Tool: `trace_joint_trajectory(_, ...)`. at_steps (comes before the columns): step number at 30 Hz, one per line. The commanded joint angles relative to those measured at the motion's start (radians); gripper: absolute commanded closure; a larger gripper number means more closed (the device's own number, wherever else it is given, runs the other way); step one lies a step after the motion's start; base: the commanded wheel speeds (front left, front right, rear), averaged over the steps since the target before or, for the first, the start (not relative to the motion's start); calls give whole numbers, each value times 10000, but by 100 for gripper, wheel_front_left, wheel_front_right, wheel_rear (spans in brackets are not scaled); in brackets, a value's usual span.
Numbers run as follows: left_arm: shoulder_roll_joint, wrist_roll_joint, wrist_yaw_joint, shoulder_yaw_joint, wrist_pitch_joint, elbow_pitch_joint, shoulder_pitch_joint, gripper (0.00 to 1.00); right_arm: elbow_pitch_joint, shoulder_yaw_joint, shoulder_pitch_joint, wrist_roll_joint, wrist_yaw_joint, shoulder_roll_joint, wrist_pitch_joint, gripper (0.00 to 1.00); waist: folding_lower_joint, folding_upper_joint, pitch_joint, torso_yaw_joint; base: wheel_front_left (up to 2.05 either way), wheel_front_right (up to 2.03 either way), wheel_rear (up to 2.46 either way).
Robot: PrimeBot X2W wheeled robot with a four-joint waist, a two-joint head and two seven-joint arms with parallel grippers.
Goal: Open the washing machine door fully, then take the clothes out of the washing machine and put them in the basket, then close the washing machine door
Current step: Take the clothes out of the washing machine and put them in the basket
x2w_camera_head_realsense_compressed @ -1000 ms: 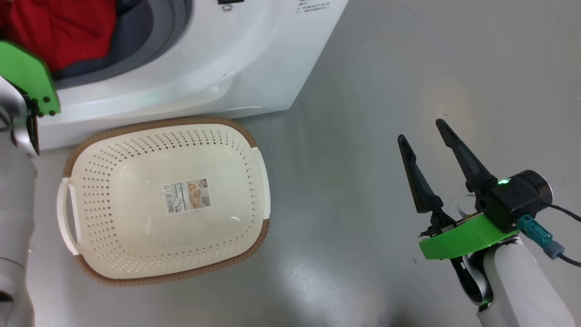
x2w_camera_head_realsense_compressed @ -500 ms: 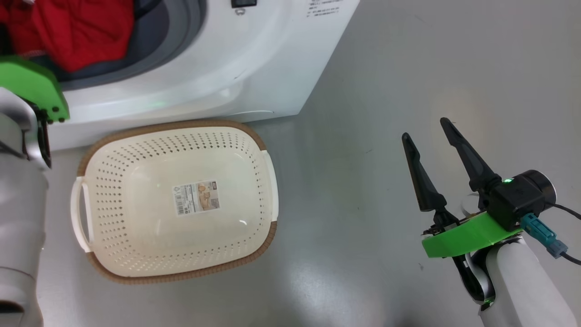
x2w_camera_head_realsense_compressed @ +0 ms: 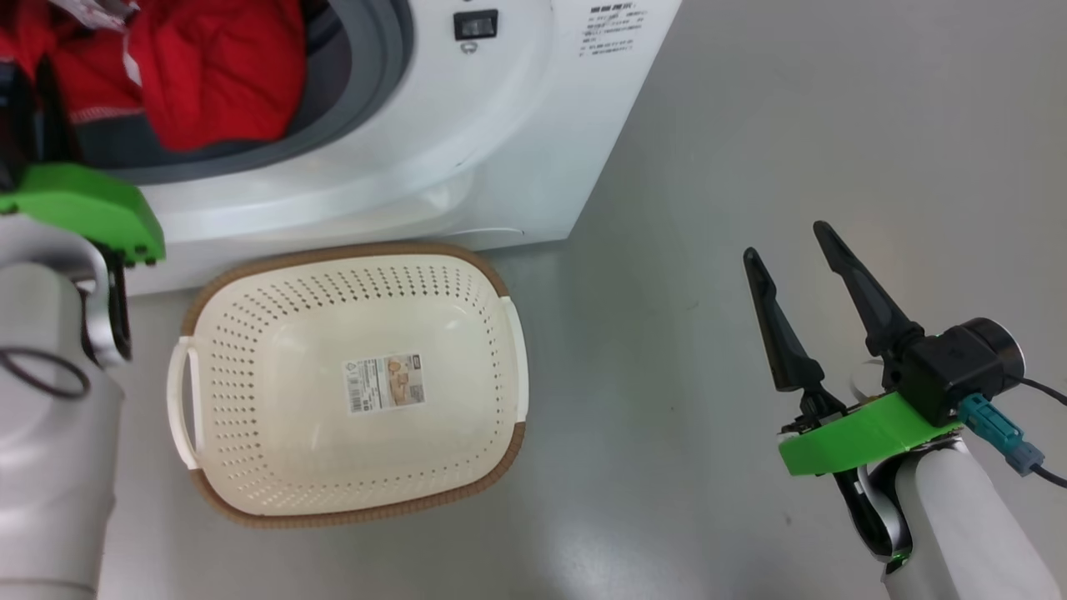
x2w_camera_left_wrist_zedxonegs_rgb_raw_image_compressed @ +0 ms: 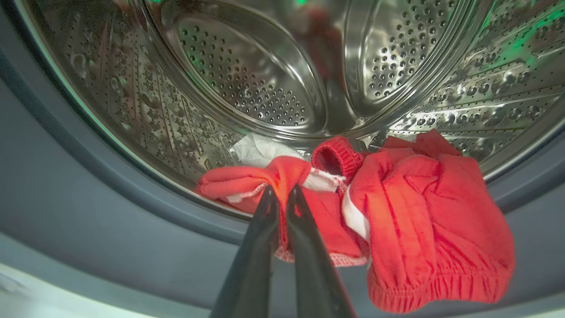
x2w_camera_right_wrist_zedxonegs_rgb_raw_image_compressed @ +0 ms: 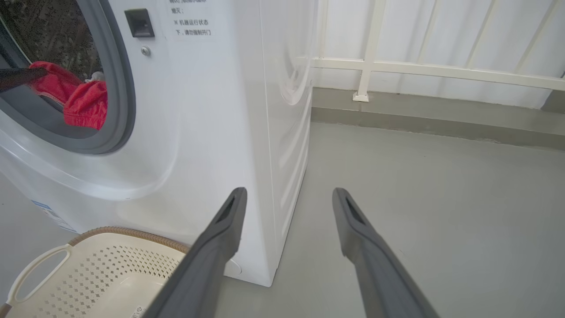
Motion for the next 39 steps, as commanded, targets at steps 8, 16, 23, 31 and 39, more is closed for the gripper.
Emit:
trace_joint_trajectory(8, 475, -35, 360, 523, -119, -2276, 1668, 100, -163, 107, 413, -45, 44, 3, -65, 0, 0, -1, -598, 115, 0, 0, 0)
trace_joint_trajectory(16, 457, -12, 600, 662, -119, -3906, 3163, 100, -64, 78, 662, -41, 44, 77, -65, 0, 0, -1, -1227, 84, 0, 0, 0)
trace_joint_trajectory(23, 365, -60, 732, 598, -57, -5195, 4368, 100, -13, 18, 879, -75, 44, 116, -65, 0, 0, -1, -1718, 114, 0, 0, 0)
trace_joint_trajectory(31, 314, -161, 937, 541, 358, -7274, 5791, 100, 40, 57, 1096, -105, 44, 181, -65, 0, 0, -1, -2239, 163, 0, 0, 0)
trace_joint_trajectory(39, 279, -125, 1194, 405, 868, -9060, 6834, 100, 90, 66, 1168, -127, 44, 216, -65, 0, 0, -1, -2479, 194, 0, 0, 0)
